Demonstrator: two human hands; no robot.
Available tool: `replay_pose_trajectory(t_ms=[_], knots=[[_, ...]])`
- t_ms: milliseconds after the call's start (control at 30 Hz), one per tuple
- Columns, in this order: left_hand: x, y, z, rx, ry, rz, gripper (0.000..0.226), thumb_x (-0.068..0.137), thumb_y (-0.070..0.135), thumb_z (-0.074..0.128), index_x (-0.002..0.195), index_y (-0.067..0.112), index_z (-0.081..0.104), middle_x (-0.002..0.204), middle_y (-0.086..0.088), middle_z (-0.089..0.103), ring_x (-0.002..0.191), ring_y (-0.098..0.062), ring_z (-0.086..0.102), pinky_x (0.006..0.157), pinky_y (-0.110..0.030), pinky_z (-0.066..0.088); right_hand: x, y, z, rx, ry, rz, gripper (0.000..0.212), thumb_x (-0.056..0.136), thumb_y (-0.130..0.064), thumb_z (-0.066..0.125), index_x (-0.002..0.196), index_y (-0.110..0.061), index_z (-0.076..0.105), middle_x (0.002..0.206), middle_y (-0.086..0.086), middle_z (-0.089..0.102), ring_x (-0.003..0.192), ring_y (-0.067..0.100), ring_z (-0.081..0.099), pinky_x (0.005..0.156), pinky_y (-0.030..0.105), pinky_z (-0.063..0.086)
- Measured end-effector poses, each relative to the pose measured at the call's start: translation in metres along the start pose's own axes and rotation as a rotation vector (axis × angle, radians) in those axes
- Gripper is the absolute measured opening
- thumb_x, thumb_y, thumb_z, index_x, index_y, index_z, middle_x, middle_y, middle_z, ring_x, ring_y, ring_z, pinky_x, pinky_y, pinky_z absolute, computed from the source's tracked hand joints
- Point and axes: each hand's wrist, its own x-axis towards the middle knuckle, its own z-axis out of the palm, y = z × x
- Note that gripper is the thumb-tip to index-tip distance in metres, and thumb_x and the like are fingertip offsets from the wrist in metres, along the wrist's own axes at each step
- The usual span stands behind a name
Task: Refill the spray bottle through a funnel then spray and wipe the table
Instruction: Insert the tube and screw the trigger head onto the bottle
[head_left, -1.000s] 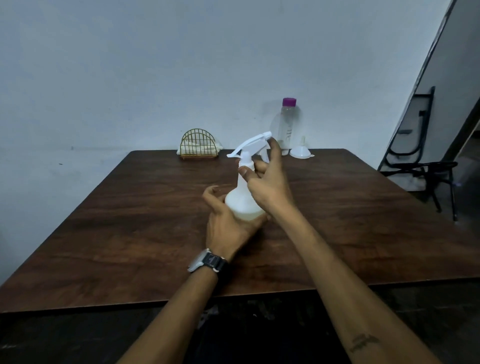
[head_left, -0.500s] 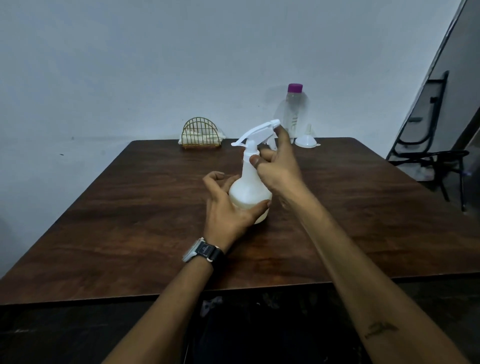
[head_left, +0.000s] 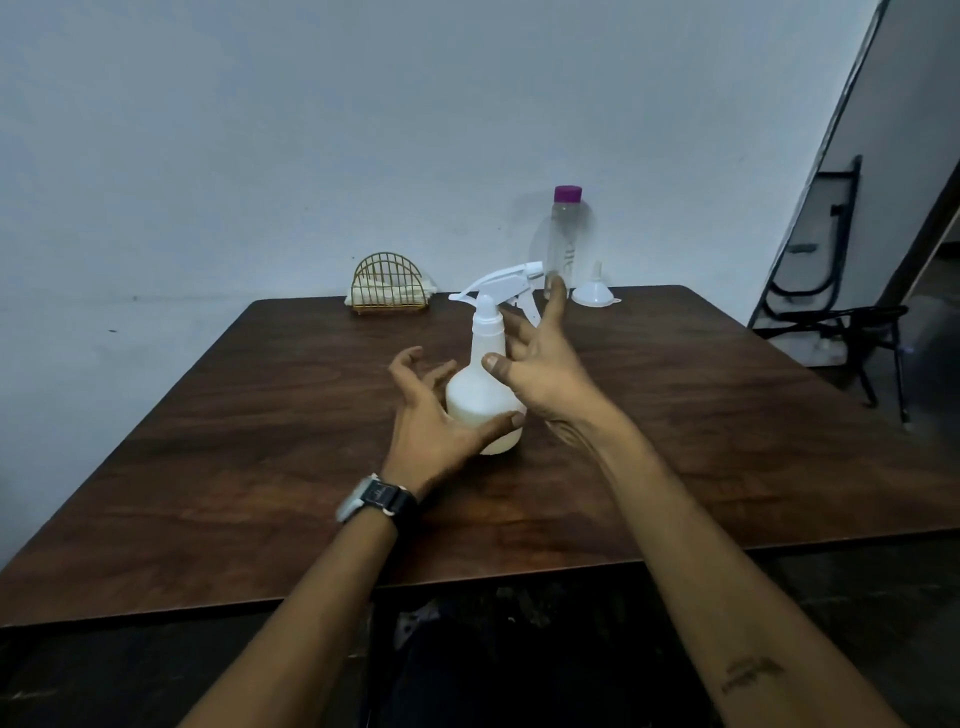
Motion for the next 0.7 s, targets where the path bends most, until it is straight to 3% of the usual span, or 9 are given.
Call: replay_pose_trajectory(t_ms=[100,167,267,367,433,533,600,700], knots=[[0.002,-0.003,-0.002,0.022,-0.105,-0.002,0.129,0.056,0.048,0.098,0.149,0.025,0.011,0.142,0.029,0.045,0.133,-0.011,0.052,0.115,-0.039,0.042,-0.001,0.006,0.001,-0.001,0.050,-0.009,0.126,0.092,0.000,0.074,0.162,-0.032,-0.025,0.144,-0.004,0.061,0.136,0.021,0.061,0.119,0.048,0.045],[-0.001,-0.001,0.004,0.019,-0.025,-0.008,0.131,0.052,0.048,0.099,0.147,0.025,0.012,0.133,0.018,0.055,0.123,-0.013,0.059,0.106,-0.037,0.049,-0.003,0.009,0.004,-0.028,0.107,-0.055,0.127,0.088,-0.017,0.082,0.164,-0.030,-0.018,0.120,-0.014,0.070,0.125,0.019,0.067,0.115,0.048,0.048],[-0.012,0.008,0.020,0.076,0.163,-0.010,0.126,0.052,0.047,0.098,0.146,0.017,0.018,0.131,-0.001,0.051,0.119,-0.023,0.057,0.088,-0.032,0.048,-0.004,0.011,0.013,-0.053,0.151,-0.107,0.117,0.093,-0.018,0.080,0.165,-0.024,-0.012,0.098,-0.015,0.073,0.110,0.019,0.072,0.109,0.042,0.051],[-0.025,0.010,0.033,0.123,0.198,0.011,0.129,0.049,0.062,0.087,0.145,0.016,0.015,0.141,-0.010,0.037,0.127,-0.030,0.040,0.099,-0.040,0.044,-0.002,0.018,0.013,-0.011,0.174,-0.156,0.102,0.097,-0.009,0.072,0.165,-0.023,-0.002,0.099,-0.006,0.074,0.105,0.023,0.073,0.105,0.043,0.053],[-0.029,0.010,0.034,0.124,0.204,0.034,0.130,0.046,0.069,0.085,0.143,0.021,0.013,0.136,-0.006,0.037,0.123,-0.022,0.038,0.105,-0.046,0.043,0.002,0.022,0.006,0.043,0.176,-0.156,0.095,0.098,0.000,0.068,0.164,-0.020,0.003,0.110,0.002,0.072,0.105,0.023,0.073,0.105,0.042,0.054],[-0.024,0.012,0.028,0.090,0.178,0.051,0.135,0.048,0.064,0.093,0.147,0.022,0.011,0.138,-0.001,0.036,0.125,-0.016,0.038,0.104,-0.033,0.041,0.004,0.020,-0.006,0.111,0.132,-0.132,0.091,0.097,0.011,0.063,0.163,-0.018,0.007,0.130,0.017,0.068,0.117,0.035,0.071,0.109,0.044,0.053],[-0.013,0.013,0.021,0.014,0.056,0.055,0.136,0.052,0.055,0.097,0.149,0.023,0.006,0.149,0.002,0.034,0.135,-0.012,0.040,0.108,-0.030,0.039,0.003,0.018,-0.015,0.127,0.060,-0.132,0.079,0.100,0.014,0.056,0.158,-0.022,0.016,0.126,0.015,0.071,0.127,0.039,0.066,0.116,0.050,0.047],[0.001,0.011,0.009,-0.078,-0.173,0.037,0.131,0.056,0.055,0.094,0.145,0.045,-0.001,0.158,0.008,0.038,0.140,-0.005,0.043,0.118,-0.039,0.038,0.001,0.013,-0.027,0.102,-0.054,-0.100,0.059,0.104,0.013,0.046,0.153,-0.015,0.029,0.116,0.004,0.077,0.126,0.030,0.068,0.118,0.049,0.045]])
